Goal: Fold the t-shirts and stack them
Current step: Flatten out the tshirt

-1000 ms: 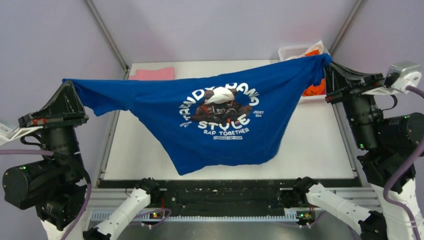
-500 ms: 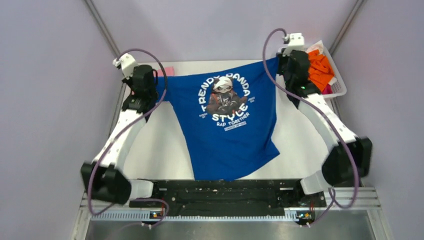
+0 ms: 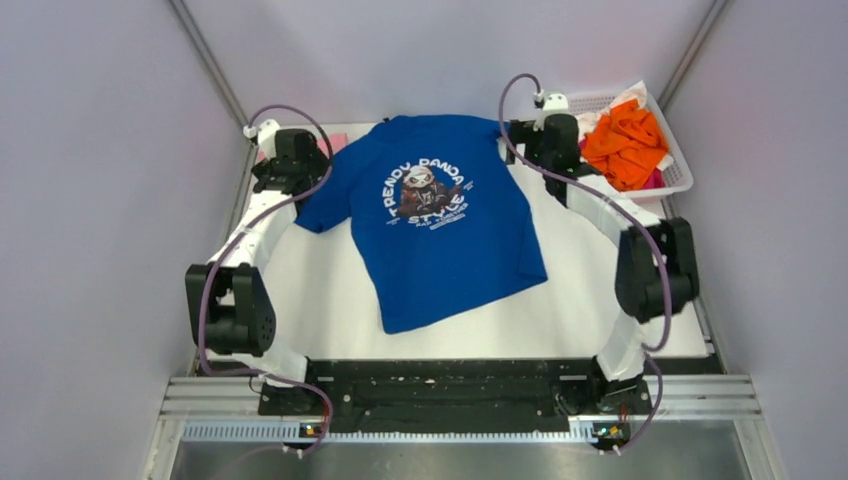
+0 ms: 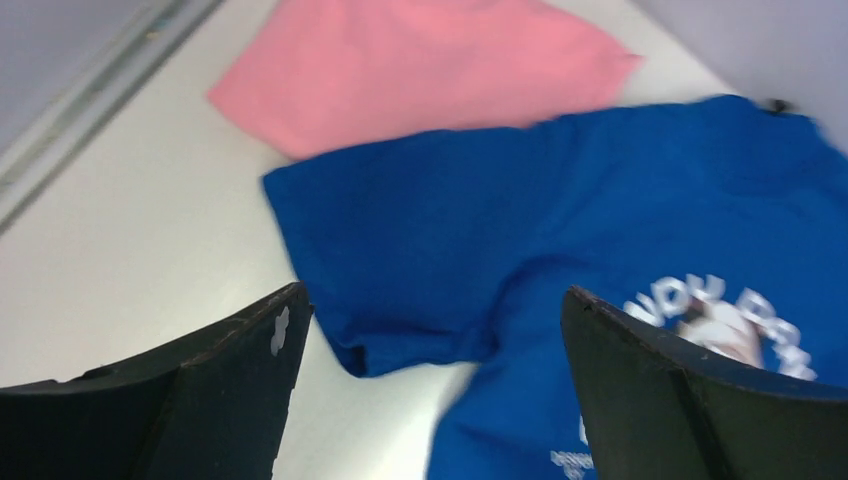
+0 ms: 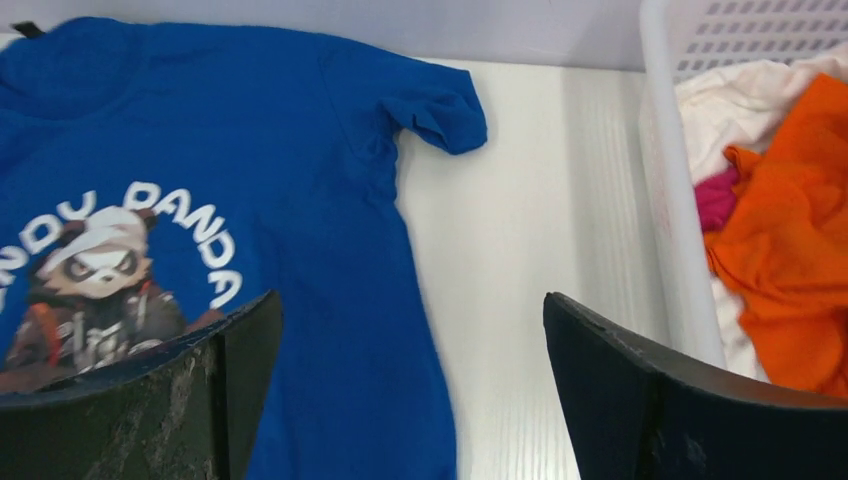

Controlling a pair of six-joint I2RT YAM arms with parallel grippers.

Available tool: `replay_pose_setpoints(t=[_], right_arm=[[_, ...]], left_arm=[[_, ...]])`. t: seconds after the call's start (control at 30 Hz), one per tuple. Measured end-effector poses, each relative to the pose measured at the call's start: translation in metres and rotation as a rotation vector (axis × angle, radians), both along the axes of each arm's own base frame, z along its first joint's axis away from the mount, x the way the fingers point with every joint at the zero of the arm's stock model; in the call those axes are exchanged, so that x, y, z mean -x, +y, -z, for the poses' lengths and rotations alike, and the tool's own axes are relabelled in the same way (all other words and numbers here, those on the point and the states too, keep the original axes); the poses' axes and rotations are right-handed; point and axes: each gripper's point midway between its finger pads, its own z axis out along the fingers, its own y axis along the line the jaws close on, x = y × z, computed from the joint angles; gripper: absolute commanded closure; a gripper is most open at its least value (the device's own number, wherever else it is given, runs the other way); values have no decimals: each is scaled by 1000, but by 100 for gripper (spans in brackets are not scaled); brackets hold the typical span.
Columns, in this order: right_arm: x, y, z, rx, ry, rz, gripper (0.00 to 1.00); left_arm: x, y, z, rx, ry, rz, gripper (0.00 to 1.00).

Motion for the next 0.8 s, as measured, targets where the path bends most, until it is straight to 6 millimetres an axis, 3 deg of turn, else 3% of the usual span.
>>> replay_pose_setpoints(t=[0.1, 0.17, 0.27, 0.37, 0.47, 0.6, 0.7, 0.8], right_arm=[[42, -1, -30, -74, -37, 4, 1], [77, 10, -47, -133, -61, -17, 1], [113, 36, -48, -195, -47, -67, 1], [149, 75, -16, -236, 56, -148, 1], [185, 101, 39, -234, 223, -196, 1], [208, 102, 93, -221, 387, -165, 1], [215, 93, 118, -207, 453, -113, 1], [217, 88, 132, -196, 485, -72, 1]], left_arm=[[-1, -22, -26, 69, -102, 107, 1], [-9, -37, -35, 109, -146, 173, 1], [-26, -61, -21, 173, -129, 268, 1], [-48, -96, 18, 240, -36, 366, 1], [-51, -134, 65, 280, 91, 446, 1], [-26, -181, 113, 301, 247, 530, 1], [-6, -208, 128, 307, 310, 574, 1], [10, -219, 141, 310, 343, 580, 1]])
